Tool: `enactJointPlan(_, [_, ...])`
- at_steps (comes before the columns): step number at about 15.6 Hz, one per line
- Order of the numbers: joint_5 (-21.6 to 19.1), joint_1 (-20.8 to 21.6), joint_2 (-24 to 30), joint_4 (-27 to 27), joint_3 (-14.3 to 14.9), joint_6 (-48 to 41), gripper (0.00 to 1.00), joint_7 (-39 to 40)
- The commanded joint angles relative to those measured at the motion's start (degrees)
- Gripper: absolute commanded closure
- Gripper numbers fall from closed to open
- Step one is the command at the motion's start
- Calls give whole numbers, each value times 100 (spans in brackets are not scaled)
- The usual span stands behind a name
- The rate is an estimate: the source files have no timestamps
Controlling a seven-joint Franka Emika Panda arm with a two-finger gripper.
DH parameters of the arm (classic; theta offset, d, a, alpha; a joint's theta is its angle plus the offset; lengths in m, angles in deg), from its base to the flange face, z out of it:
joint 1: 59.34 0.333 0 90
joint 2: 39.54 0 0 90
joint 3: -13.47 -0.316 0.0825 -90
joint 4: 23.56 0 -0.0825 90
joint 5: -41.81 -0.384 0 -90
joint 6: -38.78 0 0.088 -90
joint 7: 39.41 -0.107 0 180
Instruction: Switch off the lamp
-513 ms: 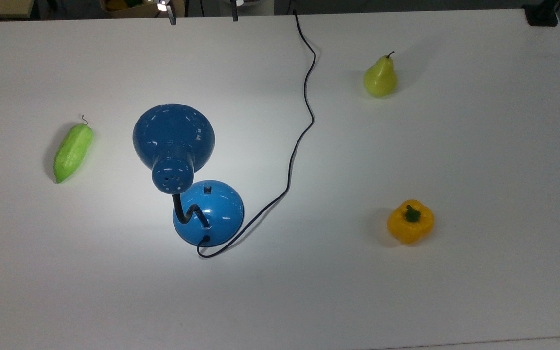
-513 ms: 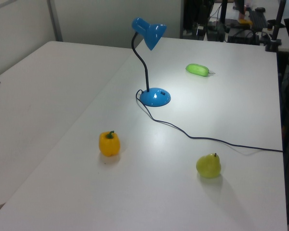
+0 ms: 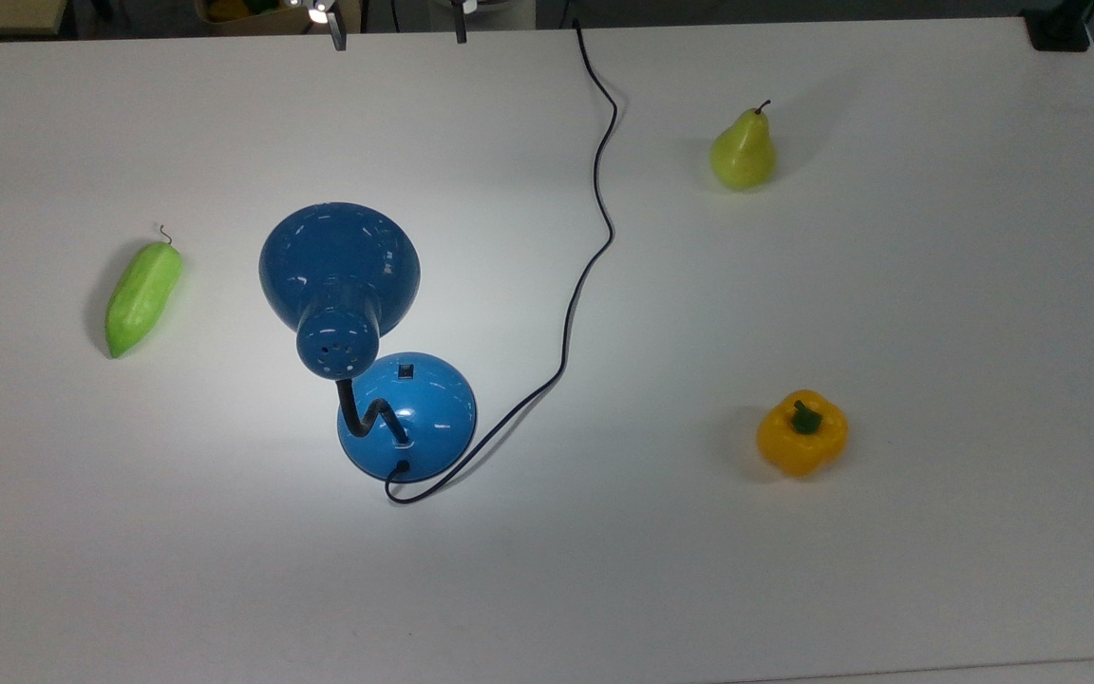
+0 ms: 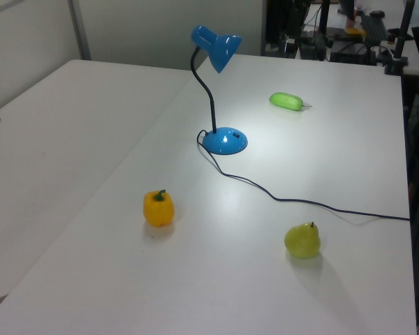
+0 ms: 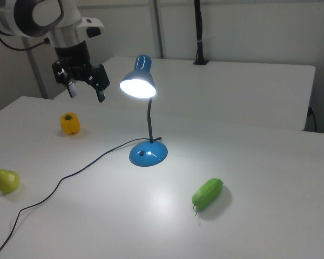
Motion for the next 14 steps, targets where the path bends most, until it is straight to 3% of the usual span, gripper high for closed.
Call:
enactJointPlan(1, [50,48,26,75,2,-208,0,-107])
enactJointPlan(8, [-109,4,122,57,37,-357,0,156])
enactJointPlan(10, [-109,13,131,57,29,-375,19,139])
enactJointPlan(14, [-117,118,140,48,20,-296,83,60])
